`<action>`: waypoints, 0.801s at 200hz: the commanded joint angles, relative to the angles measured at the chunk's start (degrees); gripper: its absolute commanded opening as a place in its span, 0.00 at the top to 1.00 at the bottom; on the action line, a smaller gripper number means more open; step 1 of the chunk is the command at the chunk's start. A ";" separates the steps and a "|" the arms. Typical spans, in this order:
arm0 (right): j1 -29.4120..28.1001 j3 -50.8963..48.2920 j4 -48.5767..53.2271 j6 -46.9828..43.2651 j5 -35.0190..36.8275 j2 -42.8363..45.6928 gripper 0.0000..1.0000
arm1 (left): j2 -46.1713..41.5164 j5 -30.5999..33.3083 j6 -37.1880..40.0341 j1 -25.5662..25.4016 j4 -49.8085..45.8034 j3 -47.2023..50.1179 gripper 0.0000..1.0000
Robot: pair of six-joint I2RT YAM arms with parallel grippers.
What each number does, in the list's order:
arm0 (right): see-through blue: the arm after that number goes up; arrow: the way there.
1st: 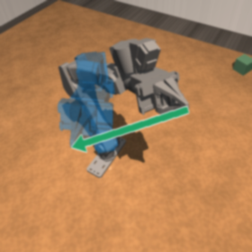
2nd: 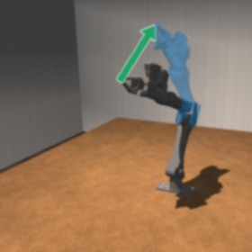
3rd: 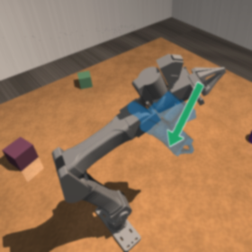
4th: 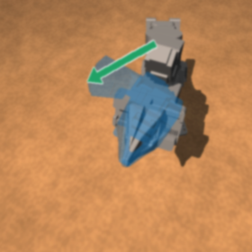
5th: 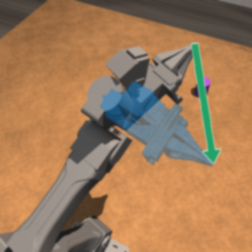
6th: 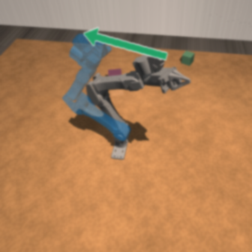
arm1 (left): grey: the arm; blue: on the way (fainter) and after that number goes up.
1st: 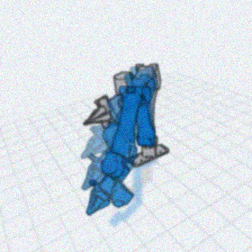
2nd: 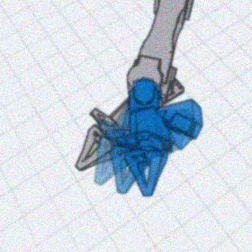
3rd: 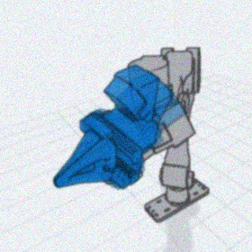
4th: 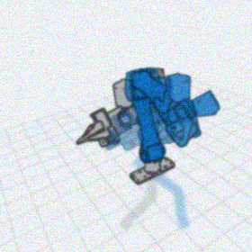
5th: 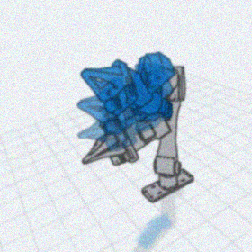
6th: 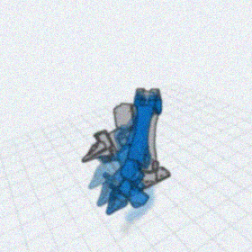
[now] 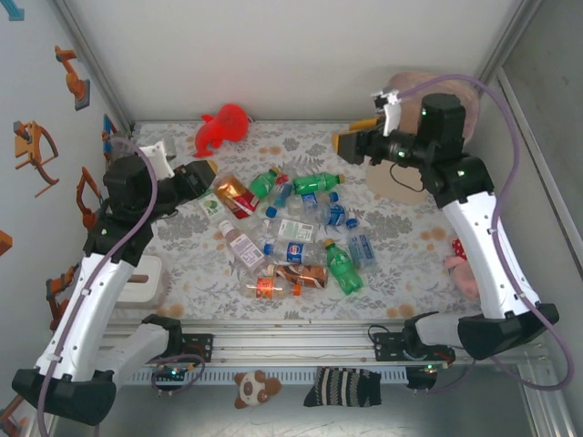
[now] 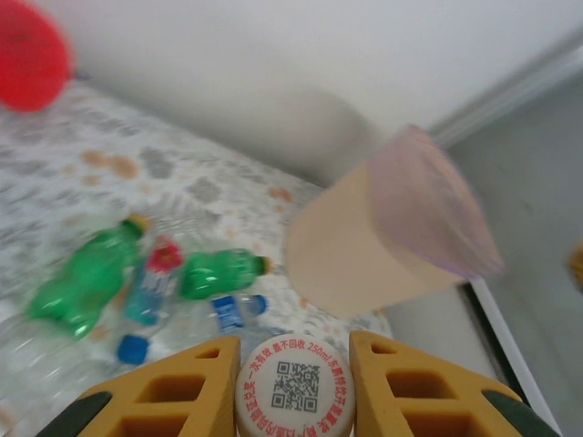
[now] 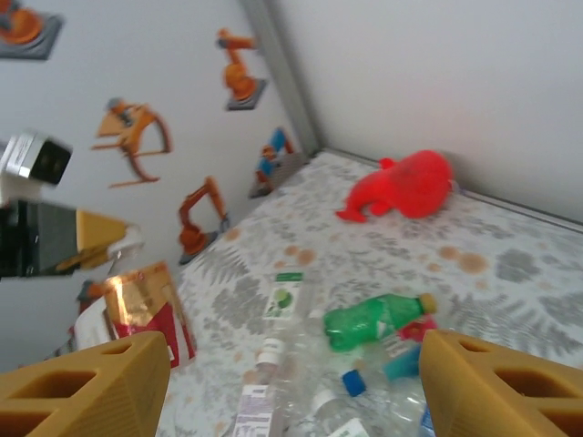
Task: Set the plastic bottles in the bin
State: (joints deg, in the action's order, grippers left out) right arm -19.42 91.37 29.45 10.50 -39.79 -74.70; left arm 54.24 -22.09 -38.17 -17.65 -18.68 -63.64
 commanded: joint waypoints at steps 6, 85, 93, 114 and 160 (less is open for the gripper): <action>-4.72 -3.38 -6.28 -5.78 -6.54 2.32 0.29 | 1.34 -10.75 8.48 -2.62 5.08 -4.53 1.00; -16.60 -2.80 -2.03 -12.41 -15.82 -1.41 0.19 | -1.26 -21.84 19.48 -10.18 10.78 -5.44 1.00; -17.50 -2.55 -1.65 -13.06 -17.00 -1.96 0.18 | -1.84 -22.96 19.76 -10.97 12.68 -4.96 1.00; -20.01 -2.02 -1.53 -14.64 -19.94 -2.62 0.16 | -2.88 -26.00 19.89 -12.69 17.02 -4.39 1.00; -23.61 -0.92 -1.79 -16.05 -25.00 -4.01 0.16 | -1.72 -29.25 20.83 -15.86 18.68 -6.19 1.00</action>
State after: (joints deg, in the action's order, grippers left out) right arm -41.76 87.83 27.64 -3.38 -59.99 -78.35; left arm 51.81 -47.66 -19.49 -32.27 -3.62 -68.40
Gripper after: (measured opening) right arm 0.849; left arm 0.277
